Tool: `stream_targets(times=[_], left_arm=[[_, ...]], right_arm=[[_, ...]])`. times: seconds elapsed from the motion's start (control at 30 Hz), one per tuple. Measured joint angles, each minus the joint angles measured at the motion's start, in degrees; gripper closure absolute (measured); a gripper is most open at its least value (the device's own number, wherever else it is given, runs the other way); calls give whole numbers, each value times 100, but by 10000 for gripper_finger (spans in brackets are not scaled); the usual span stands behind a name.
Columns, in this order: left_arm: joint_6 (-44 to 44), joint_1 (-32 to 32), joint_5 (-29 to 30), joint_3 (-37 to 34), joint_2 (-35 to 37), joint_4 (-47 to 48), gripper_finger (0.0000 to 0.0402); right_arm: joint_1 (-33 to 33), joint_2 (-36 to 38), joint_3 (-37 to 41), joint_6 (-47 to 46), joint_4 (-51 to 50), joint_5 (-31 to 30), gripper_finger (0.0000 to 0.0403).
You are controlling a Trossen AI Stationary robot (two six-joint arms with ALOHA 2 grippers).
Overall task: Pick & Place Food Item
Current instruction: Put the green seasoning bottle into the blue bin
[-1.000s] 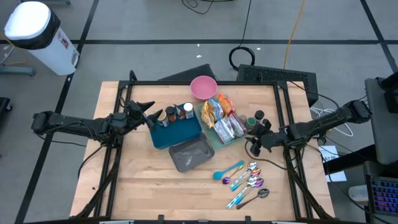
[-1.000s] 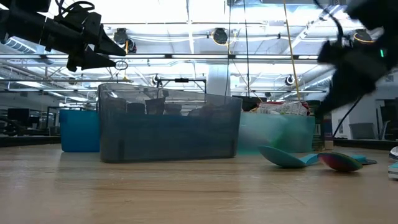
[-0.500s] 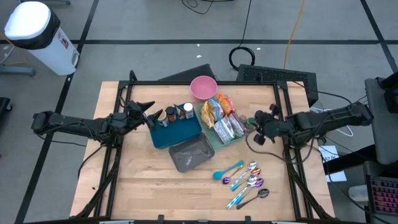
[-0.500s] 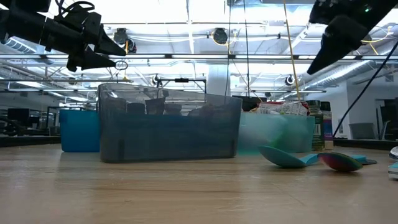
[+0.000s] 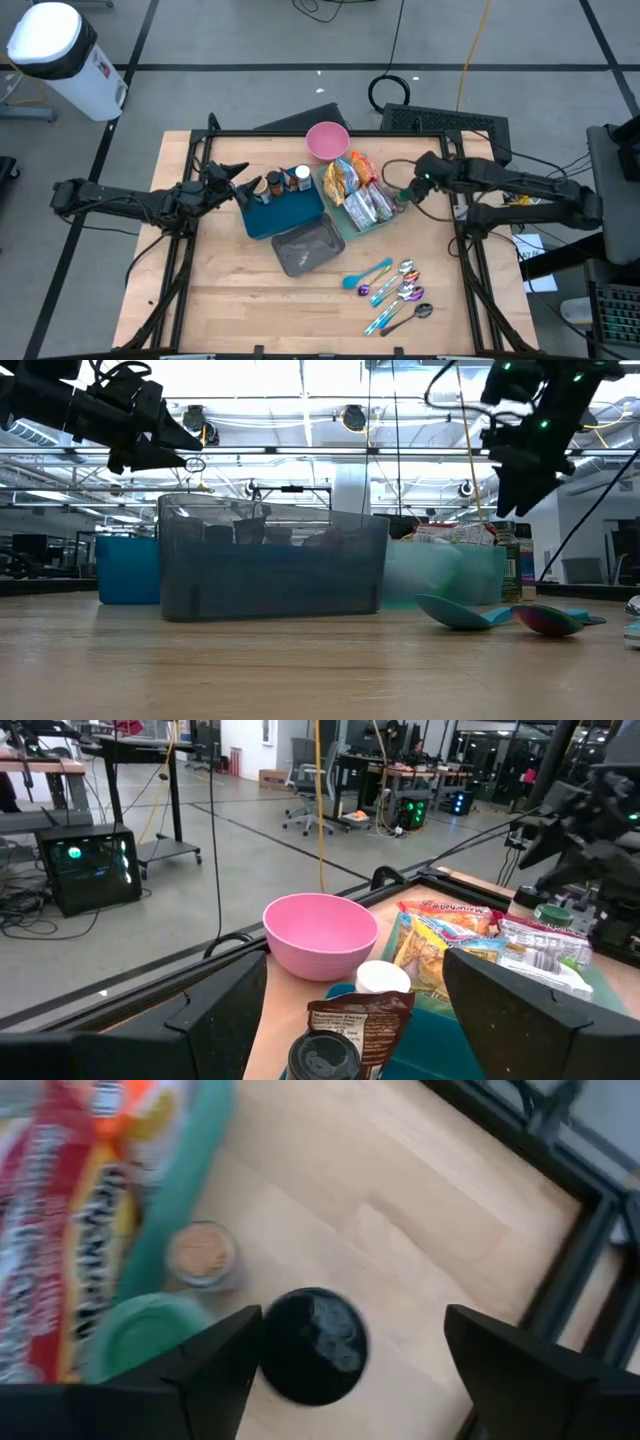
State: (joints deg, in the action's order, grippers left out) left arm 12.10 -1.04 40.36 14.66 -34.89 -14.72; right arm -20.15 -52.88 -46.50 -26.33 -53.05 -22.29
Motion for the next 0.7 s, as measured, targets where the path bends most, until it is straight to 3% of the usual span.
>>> stream_targets(times=[0.2, 0.47, 0.7], left_arm=[[-22, 0, 0, 0, 0, 12, 90], [-59, 0, 0, 0, 0, 44, 104], [-48, 0, 2, 0, 0, 46, 105]], right_arm=[[-356, -322, -10, 0, 46, 318, 102], [-366, -595, -15, 13, 152, 640, 118], [-425, -604, 7, 17, -56, 492, 120]])
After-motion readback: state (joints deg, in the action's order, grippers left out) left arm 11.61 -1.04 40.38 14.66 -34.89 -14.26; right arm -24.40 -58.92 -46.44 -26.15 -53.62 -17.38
